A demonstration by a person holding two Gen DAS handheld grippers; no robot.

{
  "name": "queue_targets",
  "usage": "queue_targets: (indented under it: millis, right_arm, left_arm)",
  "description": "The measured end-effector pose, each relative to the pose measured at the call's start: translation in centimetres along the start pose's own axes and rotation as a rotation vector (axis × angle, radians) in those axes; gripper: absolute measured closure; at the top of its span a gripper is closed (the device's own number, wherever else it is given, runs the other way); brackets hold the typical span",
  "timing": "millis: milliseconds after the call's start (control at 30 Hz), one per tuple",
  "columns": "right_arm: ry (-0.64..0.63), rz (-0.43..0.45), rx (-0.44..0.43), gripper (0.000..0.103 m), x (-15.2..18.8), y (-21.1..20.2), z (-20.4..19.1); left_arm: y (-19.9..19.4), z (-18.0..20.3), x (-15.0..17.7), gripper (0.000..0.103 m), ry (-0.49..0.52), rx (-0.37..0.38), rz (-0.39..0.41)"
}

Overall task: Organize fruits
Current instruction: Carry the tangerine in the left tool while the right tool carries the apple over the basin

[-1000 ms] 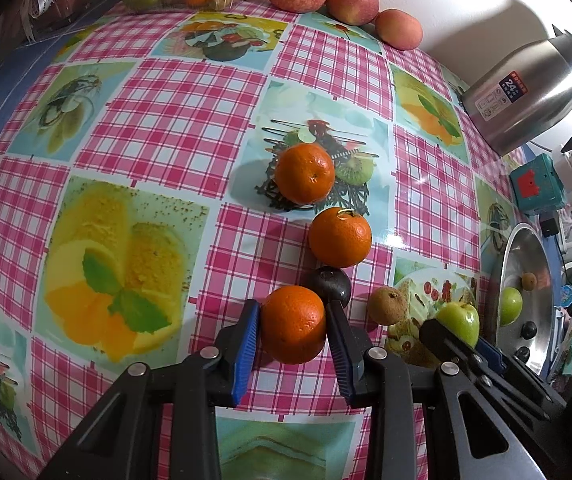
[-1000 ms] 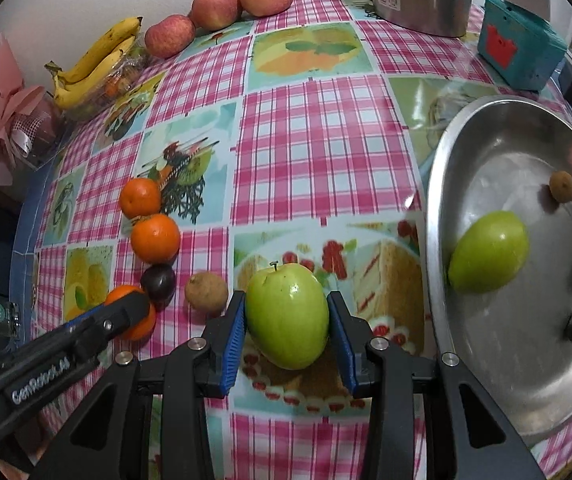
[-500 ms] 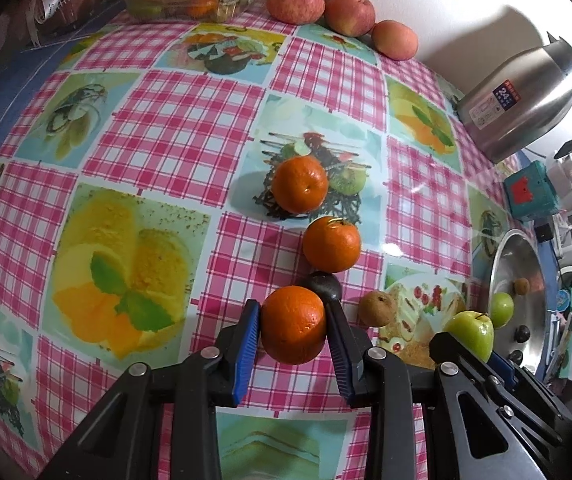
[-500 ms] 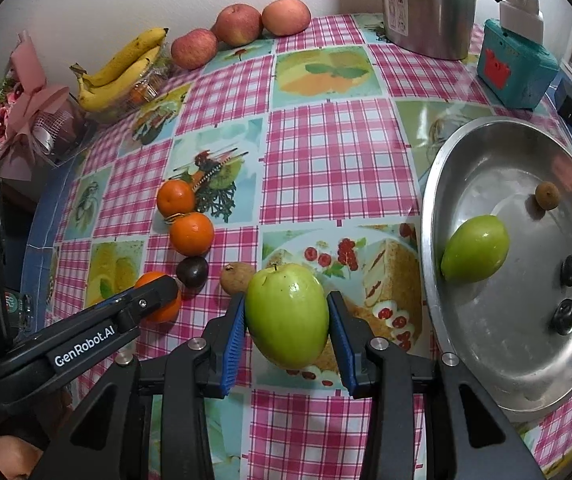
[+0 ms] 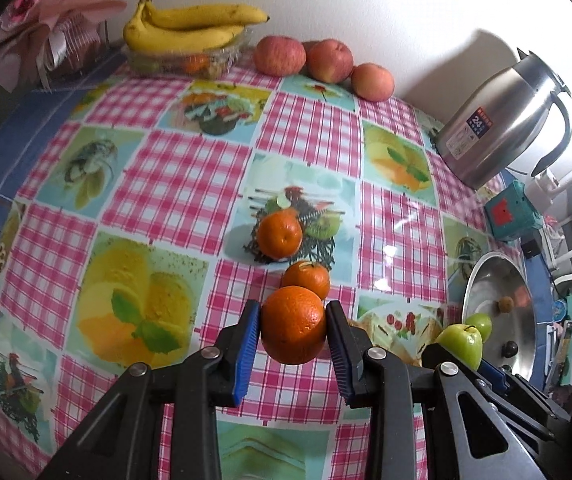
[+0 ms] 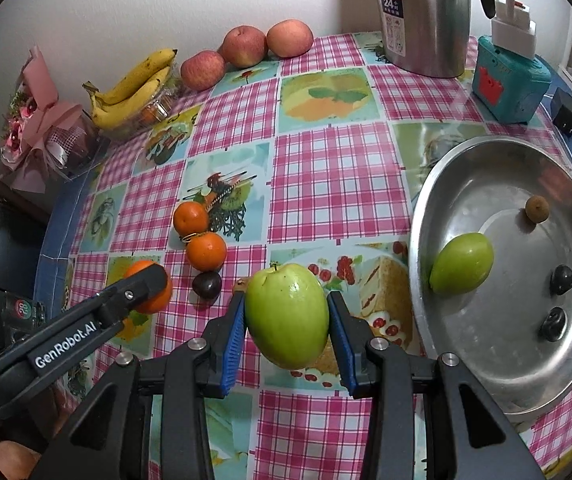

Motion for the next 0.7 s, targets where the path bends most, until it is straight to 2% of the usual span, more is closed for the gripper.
queue_targets:
  millis: [333, 700]
  right_arm:
    - [0.053, 0.019, 0.003, 0.062, -0.6, -1.0, 2.6]
    - [0.175, 0.063, 0.046, 0.062, -1.0, -2.8, 8.3]
  left_arm:
    - [-0.4, 1.3, -0.2, 0.067, 0.007, -0.018, 0.028]
    - [0.1, 5.0, 0.0, 0.067, 0.062, -0.005, 0.033]
Point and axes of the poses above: each gripper's, at about its wrist camera, not at the fingertips, and y roughly the way its jaws point, z to its right, x to its underside, the point moved 6 cm from there along y, roughly the way its jaws point, and after that the axes turned 5 degrees about -z, right-handed, at the moved point
